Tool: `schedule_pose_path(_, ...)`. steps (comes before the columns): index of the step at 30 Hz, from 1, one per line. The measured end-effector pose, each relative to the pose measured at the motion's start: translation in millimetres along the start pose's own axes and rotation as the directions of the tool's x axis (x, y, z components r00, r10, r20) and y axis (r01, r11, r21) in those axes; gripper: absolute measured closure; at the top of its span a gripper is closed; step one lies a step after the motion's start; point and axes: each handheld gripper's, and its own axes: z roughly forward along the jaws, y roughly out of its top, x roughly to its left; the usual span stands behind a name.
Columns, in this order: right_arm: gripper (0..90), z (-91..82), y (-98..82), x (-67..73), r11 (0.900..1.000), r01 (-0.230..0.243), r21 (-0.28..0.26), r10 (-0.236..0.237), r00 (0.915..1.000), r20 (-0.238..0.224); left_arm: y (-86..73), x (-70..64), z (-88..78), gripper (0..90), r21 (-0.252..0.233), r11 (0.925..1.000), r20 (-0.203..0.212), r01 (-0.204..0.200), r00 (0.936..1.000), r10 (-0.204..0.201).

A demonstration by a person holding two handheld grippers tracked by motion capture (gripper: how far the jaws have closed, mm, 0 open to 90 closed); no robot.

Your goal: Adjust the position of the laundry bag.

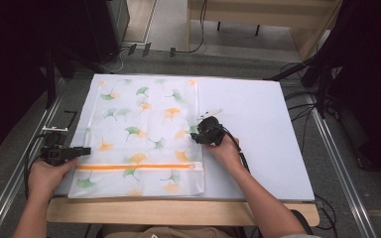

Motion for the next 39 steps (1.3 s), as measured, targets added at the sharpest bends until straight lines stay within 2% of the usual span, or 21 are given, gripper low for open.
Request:
schedule_pose_path(1,72.5,0.2,0.5,-1.1,1.000,-0.002,-0.002,0.002,1.0000,0.009,0.3,0.3,0.2,70.7,0.006,0.9999,0.006,0.009,0.9999,-0.009)
schedule_pose_path(2,72.5,0.2,0.5,-1.1,1.000,-0.002,-0.002,0.002,1.0000,0.009,0.3,0.3,0.2,74.4,0.006,0.9999,0.006,0.009,0.9999,-0.009)
schedule_pose_path(3,81.4,0.2,1.1,-1.7,1.000,-0.023,-0.001,0.023,0.9997,0.007,0.3,-0.1,1.0,77.7,0.009,1.0000,0.008,0.000,1.0000,0.000)
schedule_pose_path(4,81.4,0.2,1.1,-1.7,1.000,-0.023,-0.001,0.023,0.9997,0.007,0.4,-0.7,1.4,77.7,0.013,0.9999,0.009,-0.009,0.9999,0.009)
schedule_pose_path(5,87.3,0.8,2.1,-1.6,0.999,-0.035,0.001,0.035,0.9994,-0.004,0.6,-1.2,1.9,83.7,0.015,0.9999,0.018,-0.008,0.9998,0.008)
schedule_pose_path(7,88.9,0.3,2.9,-0.7,0.999,-0.030,0.011,0.030,0.9995,-0.003,0.9,-1.7,2.1,87.3,0.023,0.9996,0.028,-0.015,0.9995,0.014)
schedule_pose_path(14,89.1,-4.5,5.1,-7.0,0.997,-0.071,0.032,0.072,0.9971,-0.026,2.2,-4.4,-2.2,88.9,0.013,0.9993,0.052,-0.036,0.9980,0.035)
schedule_pose_path(15,89.1,-5.9,5.2,-8.0,0.997,-0.073,0.036,0.074,0.9968,-0.028,3.2,-7.6,-2.2,88.9,0.012,0.9986,0.053,-0.052,0.9973,0.052)
schedule_pose_path(17,89.1,-6.7,5.1,-9.3,0.996,-0.080,0.031,0.081,0.9963,-0.029,3.8,-8.9,-2.2,88.9,0.011,0.9982,0.056,-0.059,0.9967,0.059)
schedule_pose_path(20,89.1,-10.5,3.4,-14.7,0.995,-0.093,0.035,0.095,0.9951,-0.030,6.2,-12.2,-1.3,88.9,0.003,0.9979,0.073,-0.064,0.9953,0.064)
schedule_pose_path(23,89.0,-18.3,-0.8,-24.3,0.993,-0.116,0.025,0.117,0.9927,-0.027,9.8,-18.2,2.5,88.9,0.006,0.9962,0.087,-0.086,0.9925,0.086)
schedule_pose_path(28,88.6,-25.4,-7.6,-34.7,0.989,-0.144,0.026,0.145,0.9894,-0.013,16.6,-31.9,11.3,88.8,0.019,0.9903,0.122,-0.138,0.9834,0.134)
schedule_pose_path(29,88.4,-27.9,-11.8,-40.7,0.986,-0.162,0.026,0.162,0.9867,-0.006,19.5,-37.8,14.6,88.8,0.021,0.9877,0.132,-0.155,0.9797,0.151)
schedule_pose_path(30,88.4,-27.9,-11.8,-40.7,0.986,-0.162,0.026,0.162,0.9867,-0.006,19.5,-37.8,14.6,88.8,0.021,0.9877,0.132,-0.155,0.9797,0.151)
schedule_pose_path(31,88.4,-31.9,-15.3,-45.6,0.983,-0.184,0.028,0.184,0.9830,0.002,22.5,-43.2,17.9,88.9,0.020,0.9854,0.141,-0.169,0.9762,0.165)
schedule_pose_path(36,88.4,-39.6,-21.1,-53.4,0.980,-0.197,0.022,0.196,0.9804,0.017,27.2,-52.6,23.8,88.8,0.023,0.9816,0.159,-0.189,0.9702,0.183)
schedule_pose_path(37,88.4,-42.9,-24.2,-57.0,0.977,-0.210,0.021,0.210,0.9774,0.026,28.0,-55.9,26.4,88.8,0.023,0.9804,0.173,-0.196,0.9666,0.189)
schedule_pose_path(38,88.4,-42.9,-24.2,-57.0,0.977,-0.210,0.021,0.210,0.9774,0.026,28.0,-55.9,26.4,88.8,0.023,0.9804,0.173,-0.196,0.9666,0.189)
schedule_pose_path(39,88.4,-46.4,-27.4,-60.9,0.975,-0.219,0.018,0.218,0.9751,0.039,29.0,-59.5,29.6,88.8,0.019,0.9810,0.190,-0.193,0.9640,0.186)
